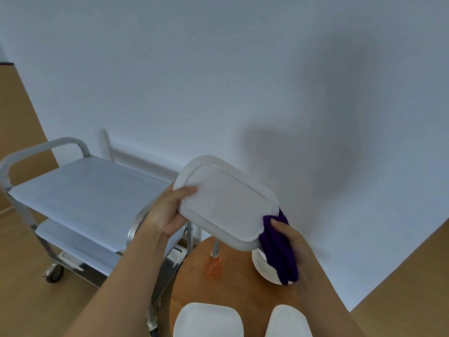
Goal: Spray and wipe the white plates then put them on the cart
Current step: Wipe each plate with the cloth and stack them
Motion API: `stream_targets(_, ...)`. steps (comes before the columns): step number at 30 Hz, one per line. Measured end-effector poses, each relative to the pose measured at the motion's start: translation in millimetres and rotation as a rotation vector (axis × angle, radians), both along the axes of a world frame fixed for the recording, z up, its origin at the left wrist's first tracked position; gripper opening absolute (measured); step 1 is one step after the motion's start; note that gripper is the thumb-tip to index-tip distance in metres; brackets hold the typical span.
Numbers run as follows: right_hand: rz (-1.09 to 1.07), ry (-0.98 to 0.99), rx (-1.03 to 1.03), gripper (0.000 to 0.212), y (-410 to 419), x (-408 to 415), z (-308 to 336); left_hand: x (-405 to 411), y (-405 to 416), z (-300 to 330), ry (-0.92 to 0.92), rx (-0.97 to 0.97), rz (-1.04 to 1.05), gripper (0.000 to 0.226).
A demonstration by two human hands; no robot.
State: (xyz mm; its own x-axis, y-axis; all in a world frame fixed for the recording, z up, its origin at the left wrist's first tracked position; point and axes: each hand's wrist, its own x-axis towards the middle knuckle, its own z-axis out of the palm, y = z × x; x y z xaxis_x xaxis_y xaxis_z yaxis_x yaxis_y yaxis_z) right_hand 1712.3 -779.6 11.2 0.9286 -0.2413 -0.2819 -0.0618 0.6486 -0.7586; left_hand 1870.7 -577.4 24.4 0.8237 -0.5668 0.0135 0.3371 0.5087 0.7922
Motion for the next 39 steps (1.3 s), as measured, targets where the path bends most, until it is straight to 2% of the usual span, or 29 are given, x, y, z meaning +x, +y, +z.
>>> stream_targets(2,-0.156,0.002,0.003,0.051,-1.4,7.7,-3.9,-6.0,-0.8,1.4,-0.029,0.045,0.001,0.048)
stream_targets(6,-0.418,-0.041,-0.531,0.031,3.1,25.3,3.0,-27.6,-14.3,8.8,-0.132,0.317,-0.022,0.048)
stream_targets(8,-0.385,-0.158,-0.853,0.026,14.8,33.3,15.5,-41.9,-26.3,9.8,-0.217,0.455,-0.082,0.042)
stream_targets(10,-0.293,-0.266,-1.161,0.026,29.4,41.4,25.7,-52.6,-35.6,8.9,-0.282,0.494,-0.151,0.036)
stream_targets(12,-0.215,-0.311,-1.447,0.041,39.6,48.9,30.5,-57.2,-37.4,9.3,-0.302,0.485,-0.195,0.035)
stream_targets(14,-0.154,-0.326,-1.572,0.049,41.4,54.5,36.0,-56.7,-33.7,9.6,-0.299,0.456,-0.206,0.038)
stream_targets(18,-0.188,-0.344,-1.558,0.052,38.0,61.8,34.8,-56.2,-26.0,6.9,-0.247,0.370,-0.158,0.036)
stream_targets(22,-0.273,-0.236,-1.335,0.043,27.3,60.0,14.2,-55.2,-16.8,5.2,-0.129,0.210,-0.088,0.044)
stream_targets(26,-0.310,-0.025,-1.208,0.068,16.1,52.5,-9.8,-46.5,-10.2,12.3,-0.129,0.110,0.033,0.043)
stream_targets(28,-0.381,0.022,-1.024,0.068,18.8,49.5,-19.2,-46.4,-12.6,13.4,-0.117,0.066,0.066,0.041)
stream_targets(32,-0.399,0.066,-0.388,0.047,22.6,47.8,-20.4,-47.4,-23.1,4.9,-0.020,-0.052,0.134,0.043)
stream_targets(34,-0.413,0.075,-0.306,0.037,13.3,47.3,-16.0,-44.9,-24.3,1.7,0.004,-0.087,0.087,0.039)
stream_targets(37,-0.421,0.046,-0.366,0.033,-9.2,40.9,-3.5,-35.9,-8.2,7.7,-0.082,-0.065,-0.158,0.029)
stream_targets(39,-0.366,0.023,-0.470,0.028,-26.2,34.1,6.2,-19.6,5.2,11.1,-0.017,-0.020,-0.339,0.059)
